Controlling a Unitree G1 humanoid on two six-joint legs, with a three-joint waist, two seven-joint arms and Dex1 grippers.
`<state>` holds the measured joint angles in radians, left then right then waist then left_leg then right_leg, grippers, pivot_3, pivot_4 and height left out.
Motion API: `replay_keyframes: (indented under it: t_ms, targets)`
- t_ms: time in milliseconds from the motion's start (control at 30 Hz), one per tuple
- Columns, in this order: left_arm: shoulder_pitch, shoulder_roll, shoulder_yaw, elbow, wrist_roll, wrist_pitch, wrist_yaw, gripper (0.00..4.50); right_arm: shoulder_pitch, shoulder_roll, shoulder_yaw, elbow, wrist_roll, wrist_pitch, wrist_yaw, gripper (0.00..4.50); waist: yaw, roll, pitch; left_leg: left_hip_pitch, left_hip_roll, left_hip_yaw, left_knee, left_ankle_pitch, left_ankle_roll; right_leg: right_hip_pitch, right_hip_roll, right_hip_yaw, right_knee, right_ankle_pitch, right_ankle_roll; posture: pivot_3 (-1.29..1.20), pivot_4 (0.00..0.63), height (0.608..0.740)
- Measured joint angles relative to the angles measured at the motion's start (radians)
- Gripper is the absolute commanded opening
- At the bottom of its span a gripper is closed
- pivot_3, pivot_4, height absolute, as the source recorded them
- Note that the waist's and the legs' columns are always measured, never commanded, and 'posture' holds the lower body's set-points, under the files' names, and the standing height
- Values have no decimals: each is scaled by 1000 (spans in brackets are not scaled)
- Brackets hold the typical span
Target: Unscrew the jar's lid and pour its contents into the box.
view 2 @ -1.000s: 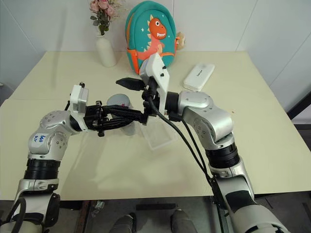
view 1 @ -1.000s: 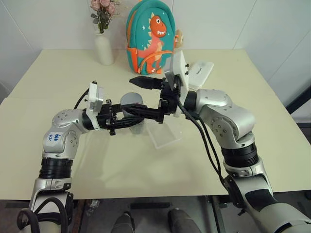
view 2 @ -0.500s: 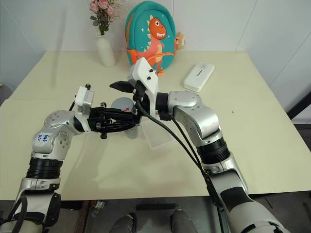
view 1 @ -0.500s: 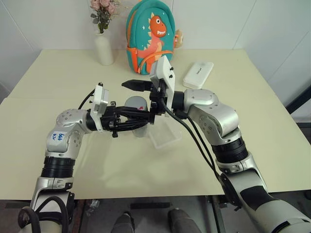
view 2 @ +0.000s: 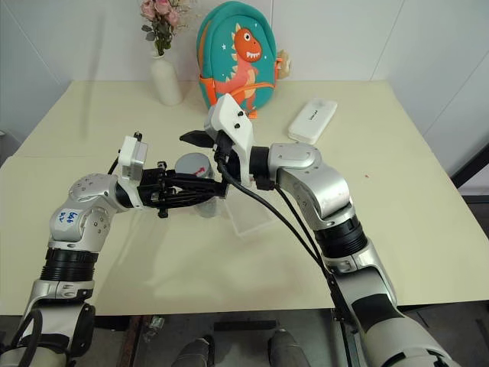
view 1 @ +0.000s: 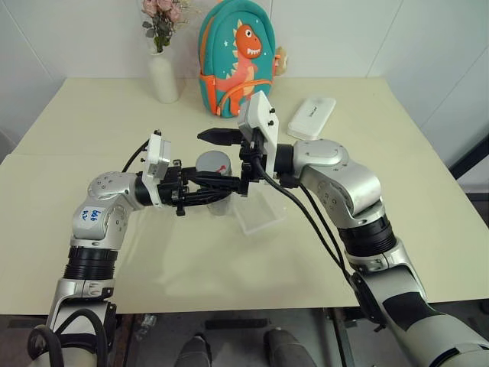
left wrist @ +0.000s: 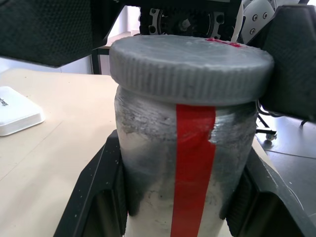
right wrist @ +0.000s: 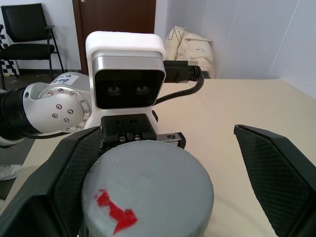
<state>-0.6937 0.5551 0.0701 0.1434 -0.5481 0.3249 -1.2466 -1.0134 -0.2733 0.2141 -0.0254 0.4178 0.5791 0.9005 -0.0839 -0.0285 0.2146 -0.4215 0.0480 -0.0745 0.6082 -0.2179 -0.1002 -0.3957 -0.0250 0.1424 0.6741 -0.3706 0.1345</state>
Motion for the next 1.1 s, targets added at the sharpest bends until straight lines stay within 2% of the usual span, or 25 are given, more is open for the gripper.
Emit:
replay_keyframes:
  t_ms: [433,633,933,1100]
  targets:
    - [4,11,17,15,0,0,15,2001,45,-134,-31,-96,52,77,2,4461,1,0,0,0,0,0,0,0,0,0,0,0,0,0,0,0,150,740]
    - [4,10,20,15,-1,-10,0,2001,69,-184,-98,-152,95,126,4,4461,1,0,0,0,0,0,-1,0,0,0,0,0,-1,0,0,0,150,740]
    - [4,5,20,29,-1,-31,-9,2001,81,-182,-119,-196,167,166,-1,4461,2,0,0,0,0,0,0,0,0,0,0,0,-1,0,0,0,150,740]
    - [-3,-8,12,42,2,-52,-22,2001,52,-118,-144,-194,198,186,-50,4461,-1,0,0,0,0,0,0,0,0,0,0,0,0,0,0,0,150,740]
